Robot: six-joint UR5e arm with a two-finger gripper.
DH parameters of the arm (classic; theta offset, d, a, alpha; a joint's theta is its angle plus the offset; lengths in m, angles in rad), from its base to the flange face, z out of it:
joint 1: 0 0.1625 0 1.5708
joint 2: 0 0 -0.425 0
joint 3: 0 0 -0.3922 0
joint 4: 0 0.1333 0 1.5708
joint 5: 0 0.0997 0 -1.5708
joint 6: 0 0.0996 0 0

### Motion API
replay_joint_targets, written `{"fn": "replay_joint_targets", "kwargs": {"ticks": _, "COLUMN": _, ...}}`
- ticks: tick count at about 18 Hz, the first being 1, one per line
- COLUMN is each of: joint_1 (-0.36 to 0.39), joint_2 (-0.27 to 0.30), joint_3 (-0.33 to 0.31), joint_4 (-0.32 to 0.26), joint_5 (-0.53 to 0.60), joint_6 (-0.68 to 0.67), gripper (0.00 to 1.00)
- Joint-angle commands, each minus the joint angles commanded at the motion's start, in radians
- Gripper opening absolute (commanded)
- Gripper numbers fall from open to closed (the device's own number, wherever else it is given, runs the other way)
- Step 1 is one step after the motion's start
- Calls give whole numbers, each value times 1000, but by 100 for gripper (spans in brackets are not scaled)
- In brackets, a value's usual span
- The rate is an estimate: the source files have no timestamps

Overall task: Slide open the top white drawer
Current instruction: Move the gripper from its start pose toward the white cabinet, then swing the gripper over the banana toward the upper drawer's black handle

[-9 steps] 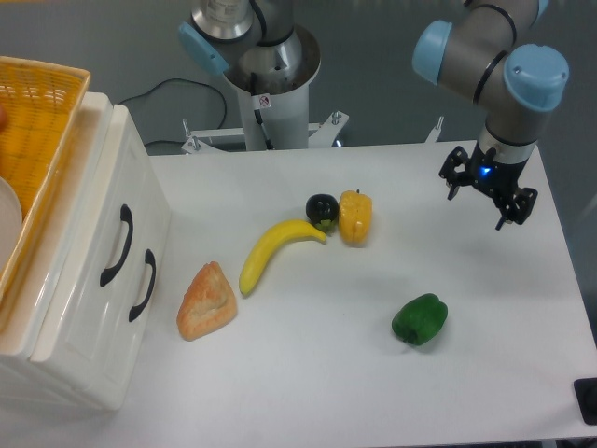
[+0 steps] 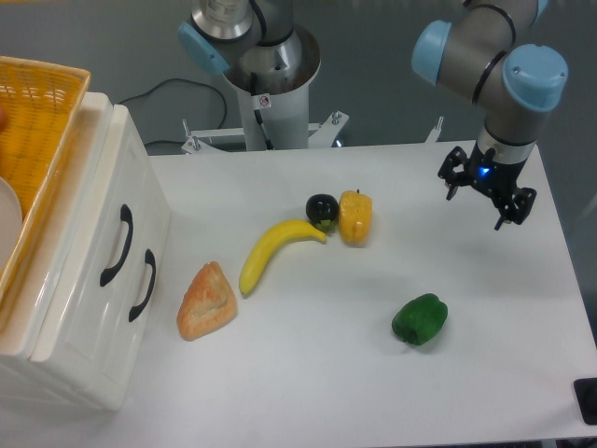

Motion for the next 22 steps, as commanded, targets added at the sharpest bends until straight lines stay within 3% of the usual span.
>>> {"fn": "replay_joint_targets", "kwargs": {"ticks": 2, "joint_1": -35, "joint_2": 18, "joint_3": -26, "joint_4": 0, "joint_5": -58, "joint_6": -25, "gripper": 100}}
{"fn": "replay_joint_targets", "kwargs": {"ticks": 16, "joint_1": -396, "joint_2": 46, "joint_3": -20, "joint_4": -11, "joint_5": -65, "joint_6": -572, "gripper": 100}}
{"fn": "replay_joint_targets", "kwargs": {"ticks": 22, "joint_1": -485, "joint_2": 51, "joint_3": -17, "joint_4": -12, "joint_5": -65, "joint_6": -697, "gripper": 100}}
